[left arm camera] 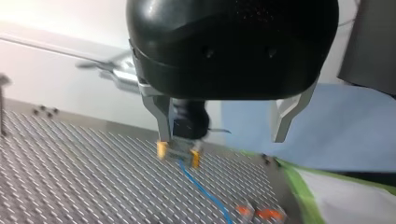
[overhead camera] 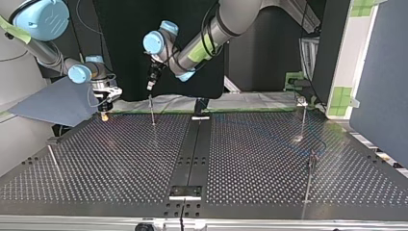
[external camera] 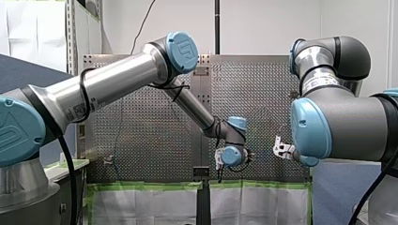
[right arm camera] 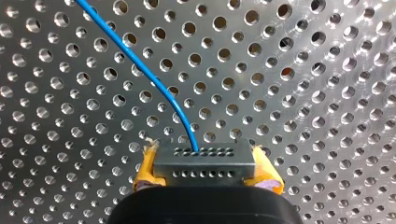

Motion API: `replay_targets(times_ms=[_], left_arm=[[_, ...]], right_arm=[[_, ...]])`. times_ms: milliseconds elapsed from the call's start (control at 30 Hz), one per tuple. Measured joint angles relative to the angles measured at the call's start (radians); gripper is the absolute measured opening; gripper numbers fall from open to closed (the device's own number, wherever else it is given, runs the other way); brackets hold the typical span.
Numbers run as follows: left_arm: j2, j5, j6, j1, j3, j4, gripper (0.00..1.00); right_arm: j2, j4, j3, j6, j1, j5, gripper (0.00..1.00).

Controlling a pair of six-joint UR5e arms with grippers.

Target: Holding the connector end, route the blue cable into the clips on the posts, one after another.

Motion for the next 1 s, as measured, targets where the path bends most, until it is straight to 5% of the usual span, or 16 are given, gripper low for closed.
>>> replay_targets(times_ms=[533, 1000], left_arm=[[0.153, -0.035, -0.074, -0.032, -0.154, 0.144, 0.98], [0.275, -0.056, -0.141, -0.002, -0.275, 0.088, 0.98]], right_arm=[[0.000, 0.002, 0.000, 0.000, 0.001, -0.008, 0.00], [0.001, 0.003, 0.000, 0.000, 0.000, -0.013, 0.00]])
